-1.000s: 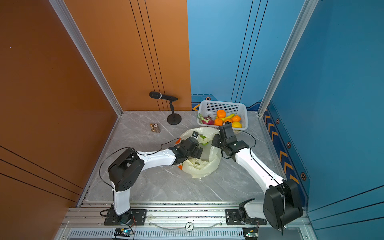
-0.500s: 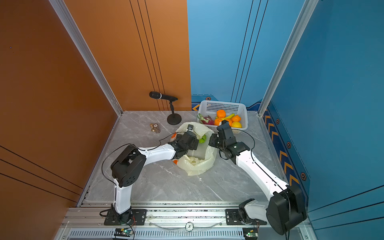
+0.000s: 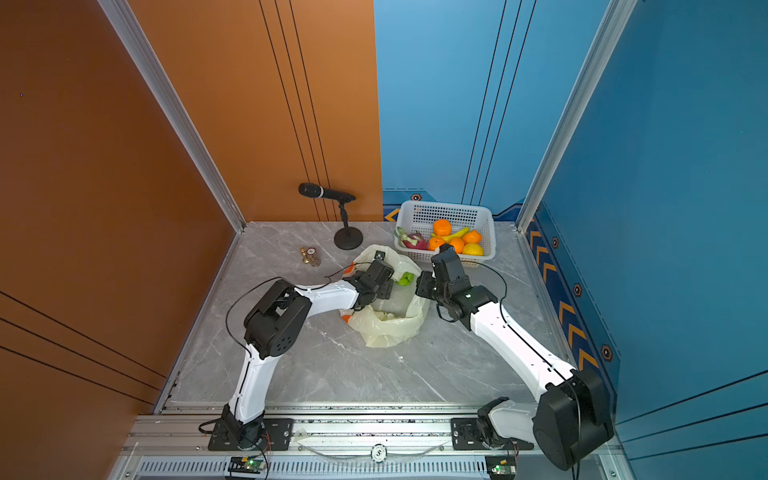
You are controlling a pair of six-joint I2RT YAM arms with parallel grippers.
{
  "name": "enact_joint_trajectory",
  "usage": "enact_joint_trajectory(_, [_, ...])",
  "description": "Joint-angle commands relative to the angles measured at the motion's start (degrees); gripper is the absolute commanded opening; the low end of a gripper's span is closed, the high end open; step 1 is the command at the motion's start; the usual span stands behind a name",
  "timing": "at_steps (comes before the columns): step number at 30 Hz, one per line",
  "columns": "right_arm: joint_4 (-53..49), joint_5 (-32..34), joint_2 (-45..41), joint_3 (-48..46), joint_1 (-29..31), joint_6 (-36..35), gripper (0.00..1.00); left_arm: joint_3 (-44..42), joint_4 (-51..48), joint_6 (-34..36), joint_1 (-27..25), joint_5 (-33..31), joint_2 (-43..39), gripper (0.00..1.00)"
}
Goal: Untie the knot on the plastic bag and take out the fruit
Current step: 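Hold the bag open with the right gripper while the left gripper grasps the green pear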
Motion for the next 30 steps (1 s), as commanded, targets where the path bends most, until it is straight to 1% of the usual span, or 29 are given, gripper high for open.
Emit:
enact_joint_trajectory(1, [-2.23,0.3,-1.71,-0.51,0.22,-1.31,0.31,0.03,-1.1,-0.49,0.37,3.64,-0.51,0.69])
enact_joint_trajectory(3, [-2.92,0.68,-2.03,-0.19,0.05,-2.24,0.39,-1.48,-0.03,-0.43,0.15,4.68,-1.79,0.63])
enact_joint_trajectory(6, [-4.53,0.22,-2.83,1.02,-0.14,-4.71,0.57,-4.38,1.87,-0.09,-0.6,5.38,-4.27,0.57])
enact_joint_trajectory(8, [-5.69,0.1,-3.57,1.78,-0.14,-6.08,0.67,-6.33,2.9,0.46,-1.28,5.46,-6.2,0.53])
enact_joint_trajectory(12, [-7.72,1.15,-5.91,3.15,-0.08,-9.51,0.8,-9.97,4.11,1.87,-2.83,6.29,-10.6,0.46])
enact_joint_trajectory(14, [-8.79,1.48,-7.13,3.84,-0.05,-11.3,0.84,-11.96,4.2,1.92,-3.54,6.64,-13.13,0.43])
enact_joint_trajectory(16, [-9.83,0.97,-8.15,4.58,0.03,-12.87,0.86,-13.9,3.55,0.98,-4.11,7.31,-15.79,0.4])
enact_joint_trajectory(20, [-10.41,-1.23,-10.84,4.27,1.34,-14.0,0.86,-17.35,0.9,-2.25,-4.88,8.4,-21.91,0.38])
enact_joint_trajectory(26, [-11.7,-1.08,-13.44,4.23,5.81,-15.22,0.86,-20.4,-0.31,-5.13,-4.65,11.31,-27.53,0.37])
enact_joint_trajectory(28, [-12.48,-0.84,-13.64,4.59,6.93,-14.72,0.86,-20.56,-0.73,-6.06,-4.08,14.26,-28.72,0.37])
enact_joint_trajectory(30, [-13.21,-1.04,-13.81,5.04,7.41,-13.47,0.86,-21.37,-0.06,-6.09,-4.06,18.76,-30.32,0.38])
